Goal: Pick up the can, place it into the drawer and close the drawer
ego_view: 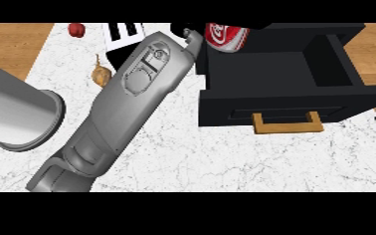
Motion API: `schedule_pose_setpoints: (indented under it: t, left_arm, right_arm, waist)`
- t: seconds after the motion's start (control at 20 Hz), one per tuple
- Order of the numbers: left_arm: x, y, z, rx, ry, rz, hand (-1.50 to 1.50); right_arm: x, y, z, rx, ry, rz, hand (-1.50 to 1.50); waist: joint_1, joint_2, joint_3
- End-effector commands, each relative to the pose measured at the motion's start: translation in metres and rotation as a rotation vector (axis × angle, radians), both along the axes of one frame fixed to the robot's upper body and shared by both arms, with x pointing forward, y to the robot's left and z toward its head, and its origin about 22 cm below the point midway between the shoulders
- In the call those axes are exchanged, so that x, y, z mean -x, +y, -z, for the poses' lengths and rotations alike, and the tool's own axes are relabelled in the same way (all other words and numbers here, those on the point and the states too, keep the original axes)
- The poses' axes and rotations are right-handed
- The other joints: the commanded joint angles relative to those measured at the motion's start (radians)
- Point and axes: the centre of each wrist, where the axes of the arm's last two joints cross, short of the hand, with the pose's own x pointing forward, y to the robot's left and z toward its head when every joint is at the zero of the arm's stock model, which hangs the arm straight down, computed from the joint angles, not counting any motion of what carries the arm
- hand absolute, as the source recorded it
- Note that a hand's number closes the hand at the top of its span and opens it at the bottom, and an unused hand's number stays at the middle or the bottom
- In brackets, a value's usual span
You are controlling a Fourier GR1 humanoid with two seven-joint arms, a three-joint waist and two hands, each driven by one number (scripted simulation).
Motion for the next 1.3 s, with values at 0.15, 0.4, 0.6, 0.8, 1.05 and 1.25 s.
schedule_pose_setpoints:
  t: [0.15,0.4,0.6,0.8,1.05,1.25]
  left_arm:
    - [-0.022,-0.015,-0.007,-0.033,0.009,-0.027,1.50]
    - [-0.017,-0.035,-0.023,-0.059,0.029,-0.022,1.50]
    - [-0.024,-0.035,-0.015,-0.090,0.023,-0.039,1.50]
    - [-0.026,-0.037,-0.011,-0.102,0.057,-0.036,1.50]
    - [-0.029,-0.032,0.018,-0.154,0.025,-0.058,1.50]
    - [-0.029,-0.027,0.036,-0.140,0.015,-0.114,1.50]
  right_arm:
    - [-0.001,0.003,-0.001,0.005,0.001,-0.021,-1.50]
    - [-0.007,0.013,-0.005,0.004,-0.003,-0.020,-1.50]
    - [-0.006,0.011,0.004,-0.003,0.001,-0.023,-1.50]
    - [-0.018,0.001,0.006,0.004,-0.008,0.002,-1.50]
    - [-0.023,0.008,-0.009,0.021,0.002,-0.015,-1.50]
    - [-0.025,0.012,-0.008,-0.015,-0.033,-0.039,-1.50]
  waist:
    - [-0.020,0.006,0.000]
    - [-0.019,0.004,0.000]
    - [-0.030,0.006,0.001]
    - [-0.037,0.010,0.001]
    - [-0.053,0.014,0.001]
    - [-0.072,0.017,0.002]
